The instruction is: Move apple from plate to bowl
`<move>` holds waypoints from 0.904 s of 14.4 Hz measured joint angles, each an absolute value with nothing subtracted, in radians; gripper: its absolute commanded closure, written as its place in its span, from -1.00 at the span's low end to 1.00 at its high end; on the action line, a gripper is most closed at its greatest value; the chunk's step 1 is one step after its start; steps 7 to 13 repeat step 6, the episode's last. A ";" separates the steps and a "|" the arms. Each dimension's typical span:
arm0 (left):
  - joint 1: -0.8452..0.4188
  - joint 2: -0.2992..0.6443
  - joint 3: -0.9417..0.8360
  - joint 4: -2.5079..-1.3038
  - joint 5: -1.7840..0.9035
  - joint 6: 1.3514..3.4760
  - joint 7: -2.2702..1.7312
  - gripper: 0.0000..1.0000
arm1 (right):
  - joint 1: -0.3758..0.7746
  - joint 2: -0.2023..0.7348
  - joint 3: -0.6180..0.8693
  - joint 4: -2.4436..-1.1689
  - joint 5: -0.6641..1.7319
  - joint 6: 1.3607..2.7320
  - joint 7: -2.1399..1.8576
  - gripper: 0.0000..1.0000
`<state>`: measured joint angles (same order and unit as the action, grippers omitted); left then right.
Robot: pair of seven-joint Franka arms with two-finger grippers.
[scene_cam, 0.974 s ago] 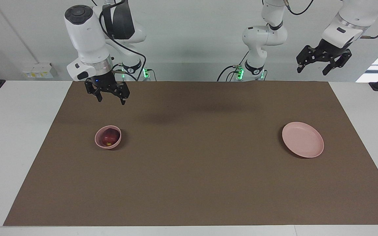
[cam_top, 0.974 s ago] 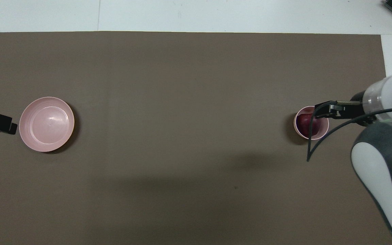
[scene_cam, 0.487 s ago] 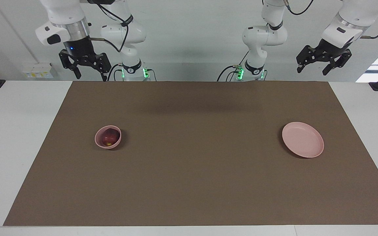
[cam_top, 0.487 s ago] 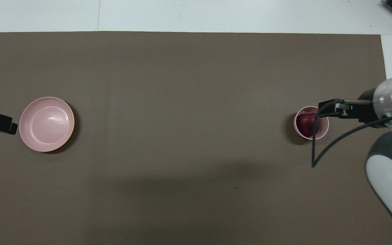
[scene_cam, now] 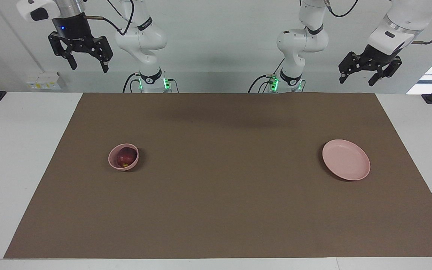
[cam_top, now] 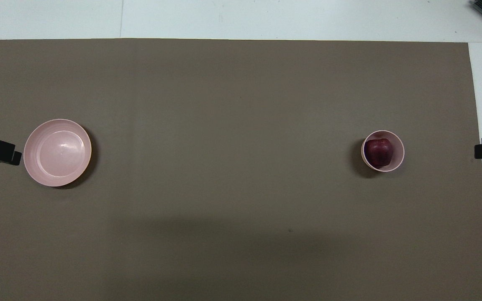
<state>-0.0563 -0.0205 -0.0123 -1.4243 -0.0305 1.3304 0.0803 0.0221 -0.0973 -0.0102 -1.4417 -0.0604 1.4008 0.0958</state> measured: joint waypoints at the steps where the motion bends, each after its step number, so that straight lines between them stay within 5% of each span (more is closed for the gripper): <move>1: -0.056 -0.021 -0.012 -1.424 -0.030 1.330 0.080 -1.00 | 0.021 -0.097 -0.012 -1.442 -0.060 1.401 0.096 -1.00; 13: -0.056 -0.021 -0.012 -1.424 -0.030 1.330 0.080 -1.00 | 0.020 -0.097 -0.037 -1.442 -0.060 1.379 0.093 -1.00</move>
